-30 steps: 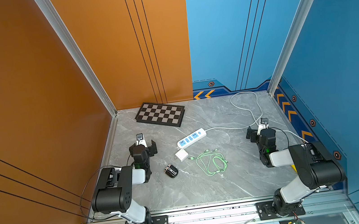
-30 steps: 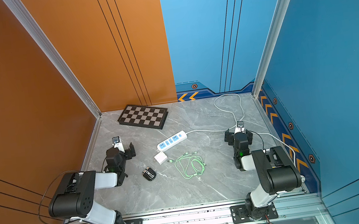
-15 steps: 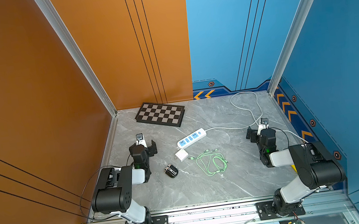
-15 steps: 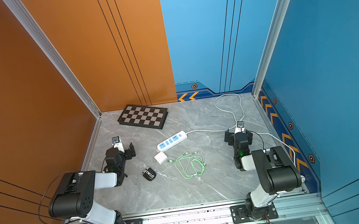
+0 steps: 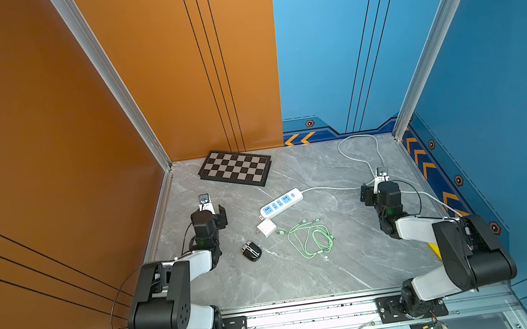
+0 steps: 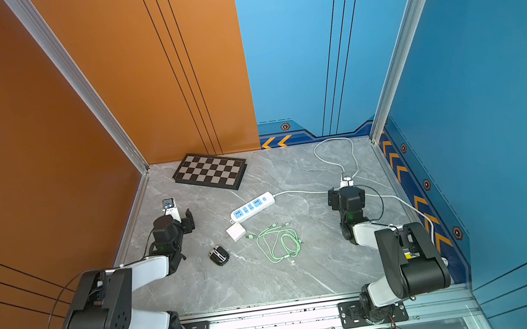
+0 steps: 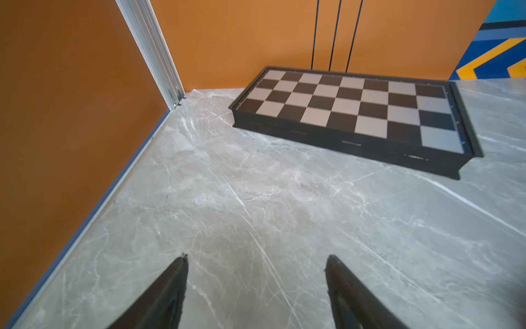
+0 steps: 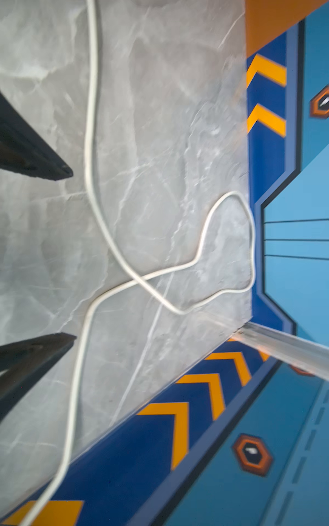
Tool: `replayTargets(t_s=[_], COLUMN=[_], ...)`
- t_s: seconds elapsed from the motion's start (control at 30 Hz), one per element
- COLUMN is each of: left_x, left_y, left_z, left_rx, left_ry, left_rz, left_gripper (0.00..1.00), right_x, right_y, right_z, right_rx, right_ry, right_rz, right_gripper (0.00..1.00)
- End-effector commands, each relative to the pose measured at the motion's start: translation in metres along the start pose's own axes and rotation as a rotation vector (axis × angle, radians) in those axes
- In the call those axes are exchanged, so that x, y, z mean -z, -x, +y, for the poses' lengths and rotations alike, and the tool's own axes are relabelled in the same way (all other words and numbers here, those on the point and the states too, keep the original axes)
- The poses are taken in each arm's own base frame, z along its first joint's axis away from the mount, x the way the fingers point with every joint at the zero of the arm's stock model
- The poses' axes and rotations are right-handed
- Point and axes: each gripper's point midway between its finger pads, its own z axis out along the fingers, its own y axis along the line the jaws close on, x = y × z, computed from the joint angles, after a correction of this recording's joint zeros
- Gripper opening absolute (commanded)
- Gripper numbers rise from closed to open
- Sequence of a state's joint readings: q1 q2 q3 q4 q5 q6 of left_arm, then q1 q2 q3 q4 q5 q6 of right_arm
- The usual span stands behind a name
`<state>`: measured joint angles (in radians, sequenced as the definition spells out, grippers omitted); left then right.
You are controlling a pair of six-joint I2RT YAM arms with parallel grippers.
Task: Charge the electric shaver
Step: Pick up the charging cable from the center of the board.
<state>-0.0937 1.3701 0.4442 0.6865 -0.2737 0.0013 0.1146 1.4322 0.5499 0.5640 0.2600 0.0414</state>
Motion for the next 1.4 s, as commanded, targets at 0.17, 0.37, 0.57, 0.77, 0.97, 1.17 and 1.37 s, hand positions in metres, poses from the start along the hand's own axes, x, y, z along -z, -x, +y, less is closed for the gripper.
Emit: replayTargets(t_s=[0.17, 0.37, 0.57, 0.77, 0.97, 1.17, 1.37], left_x=[0.036, 0.069, 0.090, 0.106, 0.115, 0.121, 0.121], left_y=[0.042, 0.025, 0.028, 0.019, 0.014, 0.014, 0.015], left_z=[-0.046, -0.079, -0.076, -0.078, -0.079, -0.073, -0.064], left_rx=[0.054, 0.050, 0.192, 0.234, 0.228, 0.249, 0.275], left_ry=[-0.113, -0.256, -0.376, -0.449, -0.462, -0.444, -0.407], left_rz=[0.185, 0.387, 0.430, 0.451, 0.471, 0.452, 0.434], left_gripper=[0.77, 0.76, 0.76, 0.76, 0.75, 0.75, 0.76], right_x=[0.046, 0.098, 0.137, 0.138, 0.145, 0.142, 0.141], right_y=[0.003, -0.045, -0.067, -0.079, -0.091, -0.105, -0.120], right_z=[0.091, 0.167, 0.220, 0.263, 0.304, 0.323, 0.329], right_rx=[0.155, 0.345, 0.453, 0.535, 0.617, 0.654, 0.684], right_ry=[0.338, 0.563, 0.780, 0.884, 0.970, 1.013, 1.018], right_rz=[0.299, 0.476, 0.518, 0.558, 0.568, 0.591, 0.613], right_gripper=[0.82, 0.68, 0.57, 0.45, 0.42, 0.34, 0.32])
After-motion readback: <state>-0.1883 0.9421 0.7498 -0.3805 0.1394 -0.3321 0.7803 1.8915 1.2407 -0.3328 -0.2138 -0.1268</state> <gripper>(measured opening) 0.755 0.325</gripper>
